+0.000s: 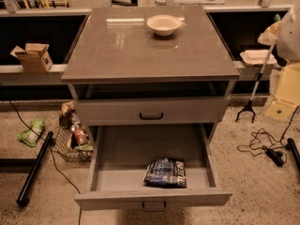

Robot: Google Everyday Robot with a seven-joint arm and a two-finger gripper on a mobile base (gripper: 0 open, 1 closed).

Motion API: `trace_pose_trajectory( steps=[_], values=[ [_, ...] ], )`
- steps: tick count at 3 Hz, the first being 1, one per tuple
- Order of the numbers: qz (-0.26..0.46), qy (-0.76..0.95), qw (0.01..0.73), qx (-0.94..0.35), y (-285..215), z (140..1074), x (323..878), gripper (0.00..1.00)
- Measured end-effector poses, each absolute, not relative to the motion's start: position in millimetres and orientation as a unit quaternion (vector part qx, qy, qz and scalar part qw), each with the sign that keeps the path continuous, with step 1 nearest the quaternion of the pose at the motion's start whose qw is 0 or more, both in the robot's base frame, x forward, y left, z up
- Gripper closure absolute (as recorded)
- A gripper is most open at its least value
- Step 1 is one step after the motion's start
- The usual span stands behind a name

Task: Pick blue chip bag from middle drawer and place on counter

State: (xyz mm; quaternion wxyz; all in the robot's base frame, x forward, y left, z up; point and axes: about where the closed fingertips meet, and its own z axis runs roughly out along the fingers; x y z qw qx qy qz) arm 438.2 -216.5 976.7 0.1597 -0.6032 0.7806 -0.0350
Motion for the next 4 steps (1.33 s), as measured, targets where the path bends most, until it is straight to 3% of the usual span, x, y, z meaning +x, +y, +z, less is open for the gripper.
trace_pose_trajectory(
  steps=[2, 4],
  values=[
    [-0.008, 0.782, 0.163, -0.602, -206.5, 940.6, 443.3, 0.0],
    [0.104, 0.787, 0.172, -0.584, -155.2, 818.6, 446.0, 0.0]
  ],
)
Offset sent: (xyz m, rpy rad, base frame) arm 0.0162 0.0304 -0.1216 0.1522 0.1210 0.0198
